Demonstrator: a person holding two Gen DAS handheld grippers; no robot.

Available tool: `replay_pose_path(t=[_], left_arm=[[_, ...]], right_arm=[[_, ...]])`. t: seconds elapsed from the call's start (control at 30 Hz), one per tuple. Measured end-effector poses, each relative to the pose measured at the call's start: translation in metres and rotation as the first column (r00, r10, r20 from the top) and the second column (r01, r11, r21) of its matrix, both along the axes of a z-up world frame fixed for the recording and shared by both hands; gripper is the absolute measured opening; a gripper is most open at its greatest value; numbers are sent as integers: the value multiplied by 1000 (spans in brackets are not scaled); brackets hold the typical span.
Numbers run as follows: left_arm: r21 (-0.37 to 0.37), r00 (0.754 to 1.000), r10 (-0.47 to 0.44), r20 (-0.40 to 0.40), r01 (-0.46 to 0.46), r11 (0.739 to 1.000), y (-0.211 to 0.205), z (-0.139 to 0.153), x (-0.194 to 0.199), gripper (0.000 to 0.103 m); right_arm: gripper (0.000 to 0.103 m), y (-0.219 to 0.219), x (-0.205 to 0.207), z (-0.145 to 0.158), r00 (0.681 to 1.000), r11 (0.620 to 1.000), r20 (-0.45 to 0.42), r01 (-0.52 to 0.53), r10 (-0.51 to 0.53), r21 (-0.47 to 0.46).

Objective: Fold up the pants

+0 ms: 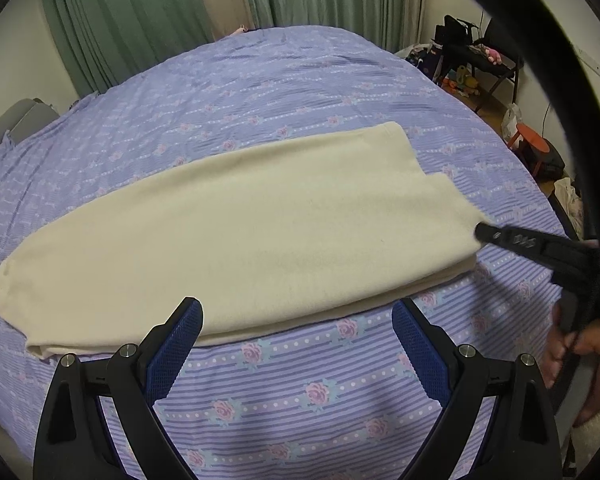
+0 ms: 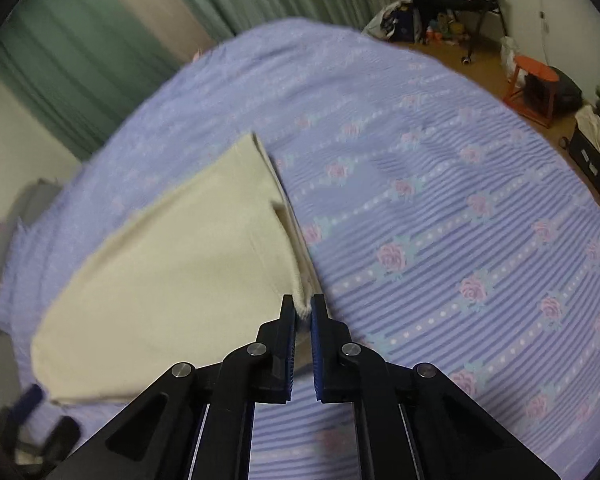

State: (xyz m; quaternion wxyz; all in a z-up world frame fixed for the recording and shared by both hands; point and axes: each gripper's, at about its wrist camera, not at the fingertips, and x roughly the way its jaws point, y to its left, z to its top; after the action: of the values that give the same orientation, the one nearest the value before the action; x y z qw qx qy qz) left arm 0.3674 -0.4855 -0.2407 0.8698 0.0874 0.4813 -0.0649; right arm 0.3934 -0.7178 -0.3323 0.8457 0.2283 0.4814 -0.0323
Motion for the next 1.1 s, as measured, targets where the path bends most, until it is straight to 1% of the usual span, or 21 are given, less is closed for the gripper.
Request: replay_pose_path(t=[0.03, 0.13, 0.17, 0.2, 0.23, 0.27, 0.33, 0.4, 0.47, 0.63, 0.73, 0.83, 0.9, 1.1], left_arm=[[0, 1000, -5, -4, 5, 1000, -1, 0, -1, 97], [13, 1000, -16, 0, 16, 1000, -3, 0, -4, 97], [18, 1000, -19, 1, 19, 1000, -3, 0, -5, 97], [20, 1000, -19, 1, 19, 1000, -2, 0, -5, 97], [20, 1000, -16, 4, 16, 1000, -2, 1, -5, 97], [18, 1000, -12, 8, 12, 1000, 0, 2, -5, 97], [14, 1000, -6, 11, 6, 1000, 1, 4, -4, 97], [15, 1000, 0, 16, 0, 1000, 3, 4, -3, 97], [21, 1000, 5, 15, -5, 1000, 4, 2, -2, 97], [35, 1000, 4, 12, -5, 999, 6, -6, 0, 97], [43, 1000, 7, 1, -7, 999, 7, -13, 2, 97], [54, 1000, 4, 0, -4, 999, 6, -16, 3, 97], [56, 1000, 3, 1, -3, 998, 6, -16, 4, 97], [60, 1000, 1, 5, -1, 998, 3, -18, 9, 97]], right_arm=[[7, -1, 2, -8, 1000, 1000, -30, -8, 8, 9], [7, 0, 0, -17, 997, 1000, -66, -26, 27, 3], [12, -1, -2, -18, 997, 1000, -80, -21, 21, 4], [25, -3, -4, -17, 996, 1000, -91, -6, 6, 0], [33, -5, -8, -14, 995, 1000, -101, 18, -19, -10], [43, -8, -13, -10, 994, 999, -103, 36, -37, -18], [45, -8, -23, -1, 996, 999, -75, 38, -38, -2], [52, -1, -28, 5, 999, 1000, -50, -4, 5, 28], [52, 7, -31, 3, 999, 998, -36, -28, 30, 61], [52, 28, -33, -19, 997, 973, -34, -60, 70, 223], [52, 38, -32, -30, 996, 961, -27, -70, 80, 269], [52, 40, -27, -48, 998, 954, -38, -43, 57, 296], [52, 38, -21, -56, 999, 947, -30, -22, 34, 321], [53, 28, -2, -63, 999, 926, 10, 38, -45, 375]])
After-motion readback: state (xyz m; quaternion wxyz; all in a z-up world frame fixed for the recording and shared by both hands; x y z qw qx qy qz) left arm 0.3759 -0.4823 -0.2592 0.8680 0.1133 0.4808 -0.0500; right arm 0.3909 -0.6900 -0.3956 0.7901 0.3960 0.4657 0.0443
